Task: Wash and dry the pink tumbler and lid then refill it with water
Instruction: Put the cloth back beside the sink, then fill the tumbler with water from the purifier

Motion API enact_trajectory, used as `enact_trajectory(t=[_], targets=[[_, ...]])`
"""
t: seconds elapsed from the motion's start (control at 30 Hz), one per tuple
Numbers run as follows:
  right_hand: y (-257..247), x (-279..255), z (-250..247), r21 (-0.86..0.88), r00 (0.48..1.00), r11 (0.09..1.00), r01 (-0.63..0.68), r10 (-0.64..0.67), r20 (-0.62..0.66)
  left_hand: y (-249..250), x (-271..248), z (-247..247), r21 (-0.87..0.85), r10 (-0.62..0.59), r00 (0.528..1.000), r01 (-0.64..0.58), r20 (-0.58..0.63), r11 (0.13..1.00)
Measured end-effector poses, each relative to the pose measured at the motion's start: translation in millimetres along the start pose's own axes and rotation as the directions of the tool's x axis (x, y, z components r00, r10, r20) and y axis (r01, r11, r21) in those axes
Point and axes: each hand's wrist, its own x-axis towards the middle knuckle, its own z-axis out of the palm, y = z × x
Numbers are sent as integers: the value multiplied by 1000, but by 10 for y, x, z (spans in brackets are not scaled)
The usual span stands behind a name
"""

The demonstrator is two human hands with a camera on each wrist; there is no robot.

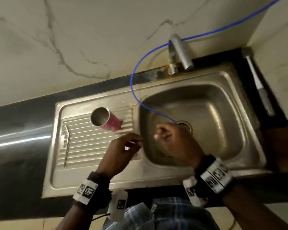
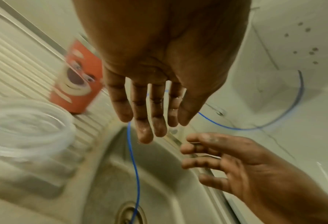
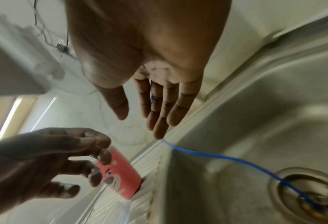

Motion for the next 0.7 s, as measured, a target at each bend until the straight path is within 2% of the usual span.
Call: enact_trajectory(t=[0.07,0.17,0.23,0.27,0.37,0.5,0.7], targets=[[-139,311,374,-5,990,999,36,-35,140,-226,-113,-203,-49,-118,982,112,-146,993],[-313,721,886,-66,957,996,65,-44,286,-541,-191,-413,-165,-311,880,268,-360,949],[-371,940,1170,-120,947,990,74,-32,320,-694,-138,-509,-250,-381,824,298,-419,921],[-383,1029,1287,-127,946,990,68,-24,323,-728,-86,-550,-307,-406,819,296,-406,904],[-392,1196,1566,-56,947,998,28,-9,320,-728,82,-647,-417,-398,859,248,-323,874],[-383,1270,1753,93,976,995,43,-62,210,-792,217,-758,-399,-358,881,222,-309,890],[-494,1093,1552,194,999,980,35,-40,22,-736,249,-926,-365,-246,927,134,-282,921]])
